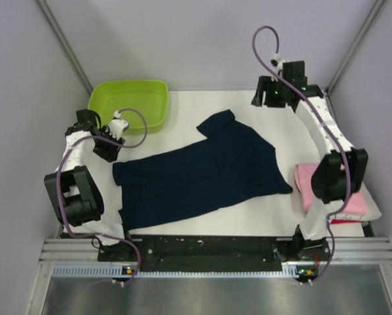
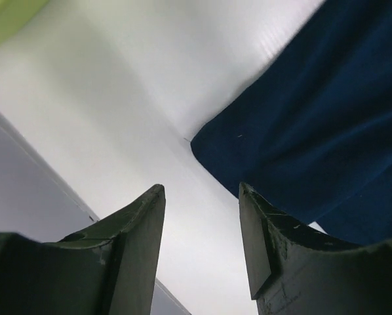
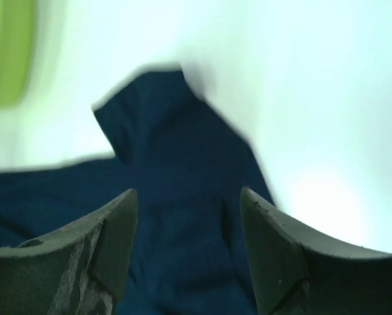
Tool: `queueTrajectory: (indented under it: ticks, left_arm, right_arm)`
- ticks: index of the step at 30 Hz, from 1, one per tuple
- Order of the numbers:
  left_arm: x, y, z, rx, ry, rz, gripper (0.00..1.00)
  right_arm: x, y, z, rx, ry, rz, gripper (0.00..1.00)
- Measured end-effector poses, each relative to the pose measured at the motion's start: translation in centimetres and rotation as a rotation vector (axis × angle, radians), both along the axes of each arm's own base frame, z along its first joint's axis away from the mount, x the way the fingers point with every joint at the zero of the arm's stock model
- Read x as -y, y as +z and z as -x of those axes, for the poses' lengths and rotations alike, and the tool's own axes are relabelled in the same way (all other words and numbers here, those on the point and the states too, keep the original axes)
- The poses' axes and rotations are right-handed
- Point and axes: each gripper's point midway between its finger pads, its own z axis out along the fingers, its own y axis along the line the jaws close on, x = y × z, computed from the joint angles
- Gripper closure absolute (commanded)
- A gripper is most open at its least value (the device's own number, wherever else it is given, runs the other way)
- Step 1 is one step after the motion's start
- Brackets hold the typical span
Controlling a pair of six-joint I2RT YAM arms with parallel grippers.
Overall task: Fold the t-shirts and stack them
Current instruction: Fold the flattened tshirt in 1/3 of the way, then grap the side of the flattened tshirt furthest away from the robot with both arms
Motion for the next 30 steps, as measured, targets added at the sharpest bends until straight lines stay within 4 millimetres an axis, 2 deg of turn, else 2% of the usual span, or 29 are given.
queueTrajectory:
  ticks: [3, 5, 7, 10, 13, 16, 18, 19, 20, 21, 22, 23, 26, 30]
  left_arm:
    - [0.6, -0.2, -0.1, 0.007, -0.107, 0.003, 0.43]
    - [1.1, -0.4, 0.0, 0.001, -0.174, 0.016, 0.43]
    - [1.7, -0.7, 0.2, -0.026, -0.225, 0.046, 0.43]
    - [2.4, -0.6, -0.8, -0.041, -0.290, 0.107, 0.40]
    - [2.7, -0.9, -1.3, -0.044, -0.340, 0.138, 0.36]
    - [2.8, -2.2, -0.8, -0.087, -0.371, 0.155, 0.35]
    - [2.6, -3.5, -0.4, -0.128, -0.383, 0.155, 0.35]
    - [2.4, -4.2, -0.3, -0.149, -0.390, 0.150, 0.34]
    - [2.2, -4.8, -0.2, -0.167, -0.392, 0.145, 0.34]
    - [1.9, -5.4, -0.1, -0.186, -0.395, 0.139, 0.34]
    - [1.7, -5.9, 0.0, -0.203, -0.400, 0.132, 0.34]
    - [1.6, -6.4, 0.1, -0.216, -0.404, 0.125, 0.34]
    - [1.2, -6.9, 0.2, -0.230, -0.427, 0.106, 0.33]
    - [0.9, -6.3, -0.3, -0.214, -0.471, 0.085, 0.33]
  right_arm:
    - [-3.0, 0.5, -6.8, 0.056, 0.084, -0.047, 0.34]
    - [-5.1, -0.7, -10.8, 0.083, 0.134, -0.091, 0.33]
    - [-6.9, -3.0, -13.7, 0.081, 0.164, -0.135, 0.32]
    - [-9.1, -8.0, -16.3, 0.039, 0.177, -0.203, 0.32]
    - [-10.6, -13.2, -16.6, -0.048, 0.167, -0.268, 0.33]
    - [-12.0, -17.2, -16.3, -0.129, 0.169, -0.354, 0.35]
    - [-12.7, -17.0, -16.5, -0.127, 0.179, -0.399, 0.43]
    - [-13.0, -16.8, -16.5, -0.126, 0.183, -0.414, 0.54]
    - [-13.3, -16.6, -16.5, -0.123, 0.188, -0.424, 0.73]
    - [-13.6, -16.3, -16.5, -0.122, 0.194, -0.436, 0.86]
    - [-13.9, -16.2, -16.4, -0.122, 0.202, -0.447, 0.96]
    - [-14.3, -16.1, -16.2, -0.131, 0.204, -0.462, 1.00]
    - [-15.0, -16.2, -15.8, -0.133, 0.224, -0.468, 1.00]
    - [-15.1, -16.4, -14.4, -0.157, 0.233, -0.453, 1.00]
